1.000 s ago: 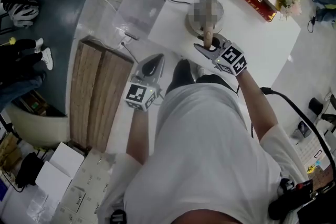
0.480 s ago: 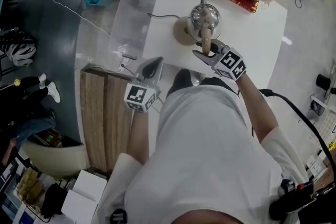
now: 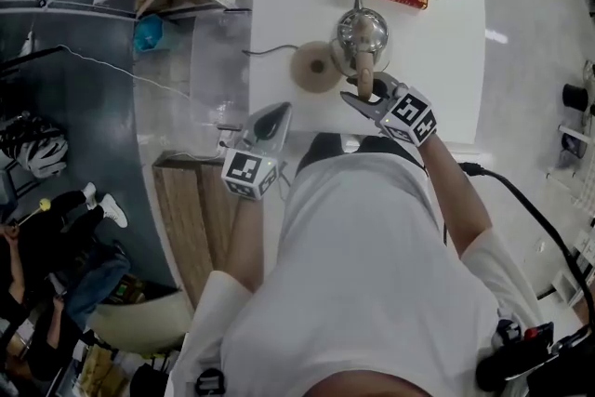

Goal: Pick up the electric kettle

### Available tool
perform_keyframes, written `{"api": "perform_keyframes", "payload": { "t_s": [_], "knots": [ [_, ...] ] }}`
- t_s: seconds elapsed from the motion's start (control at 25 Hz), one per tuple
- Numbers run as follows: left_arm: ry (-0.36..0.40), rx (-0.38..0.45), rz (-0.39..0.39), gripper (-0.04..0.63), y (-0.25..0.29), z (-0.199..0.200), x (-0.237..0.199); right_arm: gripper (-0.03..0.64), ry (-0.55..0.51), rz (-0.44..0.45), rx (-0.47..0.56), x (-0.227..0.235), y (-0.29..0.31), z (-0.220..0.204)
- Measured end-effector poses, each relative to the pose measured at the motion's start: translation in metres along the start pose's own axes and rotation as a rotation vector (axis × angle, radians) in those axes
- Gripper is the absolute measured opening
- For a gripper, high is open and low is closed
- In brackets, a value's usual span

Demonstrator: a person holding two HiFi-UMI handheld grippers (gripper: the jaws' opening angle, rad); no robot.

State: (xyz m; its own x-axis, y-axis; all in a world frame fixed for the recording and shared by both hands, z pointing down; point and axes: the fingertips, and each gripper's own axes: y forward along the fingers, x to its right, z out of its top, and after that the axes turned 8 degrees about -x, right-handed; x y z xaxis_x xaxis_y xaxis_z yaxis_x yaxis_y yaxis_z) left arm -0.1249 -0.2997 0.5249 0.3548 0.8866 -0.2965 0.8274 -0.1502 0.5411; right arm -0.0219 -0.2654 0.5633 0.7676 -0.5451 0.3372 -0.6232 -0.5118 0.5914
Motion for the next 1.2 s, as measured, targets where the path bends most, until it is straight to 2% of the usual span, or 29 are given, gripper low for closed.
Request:
{"api": "perform_keyframes", "payload": {
  "t_s": [0.36, 0.64, 1.2],
  "knots": [
    [0.086, -0.045, -0.124, 0.002, 0.032, 0.013, 0.010, 0.124, 0.095, -0.125, 0.054, 0.016, -0.029, -0.014],
    [0.128, -0.065, -0.189, 0.002, 0.063, 0.027, 0.042, 0.124, 0.157, -0.193, 0.095, 0.037, -0.067, -0.034],
    [0.147, -0.072, -0.183, 0.002, 0.123, 0.056, 0.096, 0.124, 0.211, -0.211, 0.113, 0.087, -0.126, -0.082]
  ]
}}
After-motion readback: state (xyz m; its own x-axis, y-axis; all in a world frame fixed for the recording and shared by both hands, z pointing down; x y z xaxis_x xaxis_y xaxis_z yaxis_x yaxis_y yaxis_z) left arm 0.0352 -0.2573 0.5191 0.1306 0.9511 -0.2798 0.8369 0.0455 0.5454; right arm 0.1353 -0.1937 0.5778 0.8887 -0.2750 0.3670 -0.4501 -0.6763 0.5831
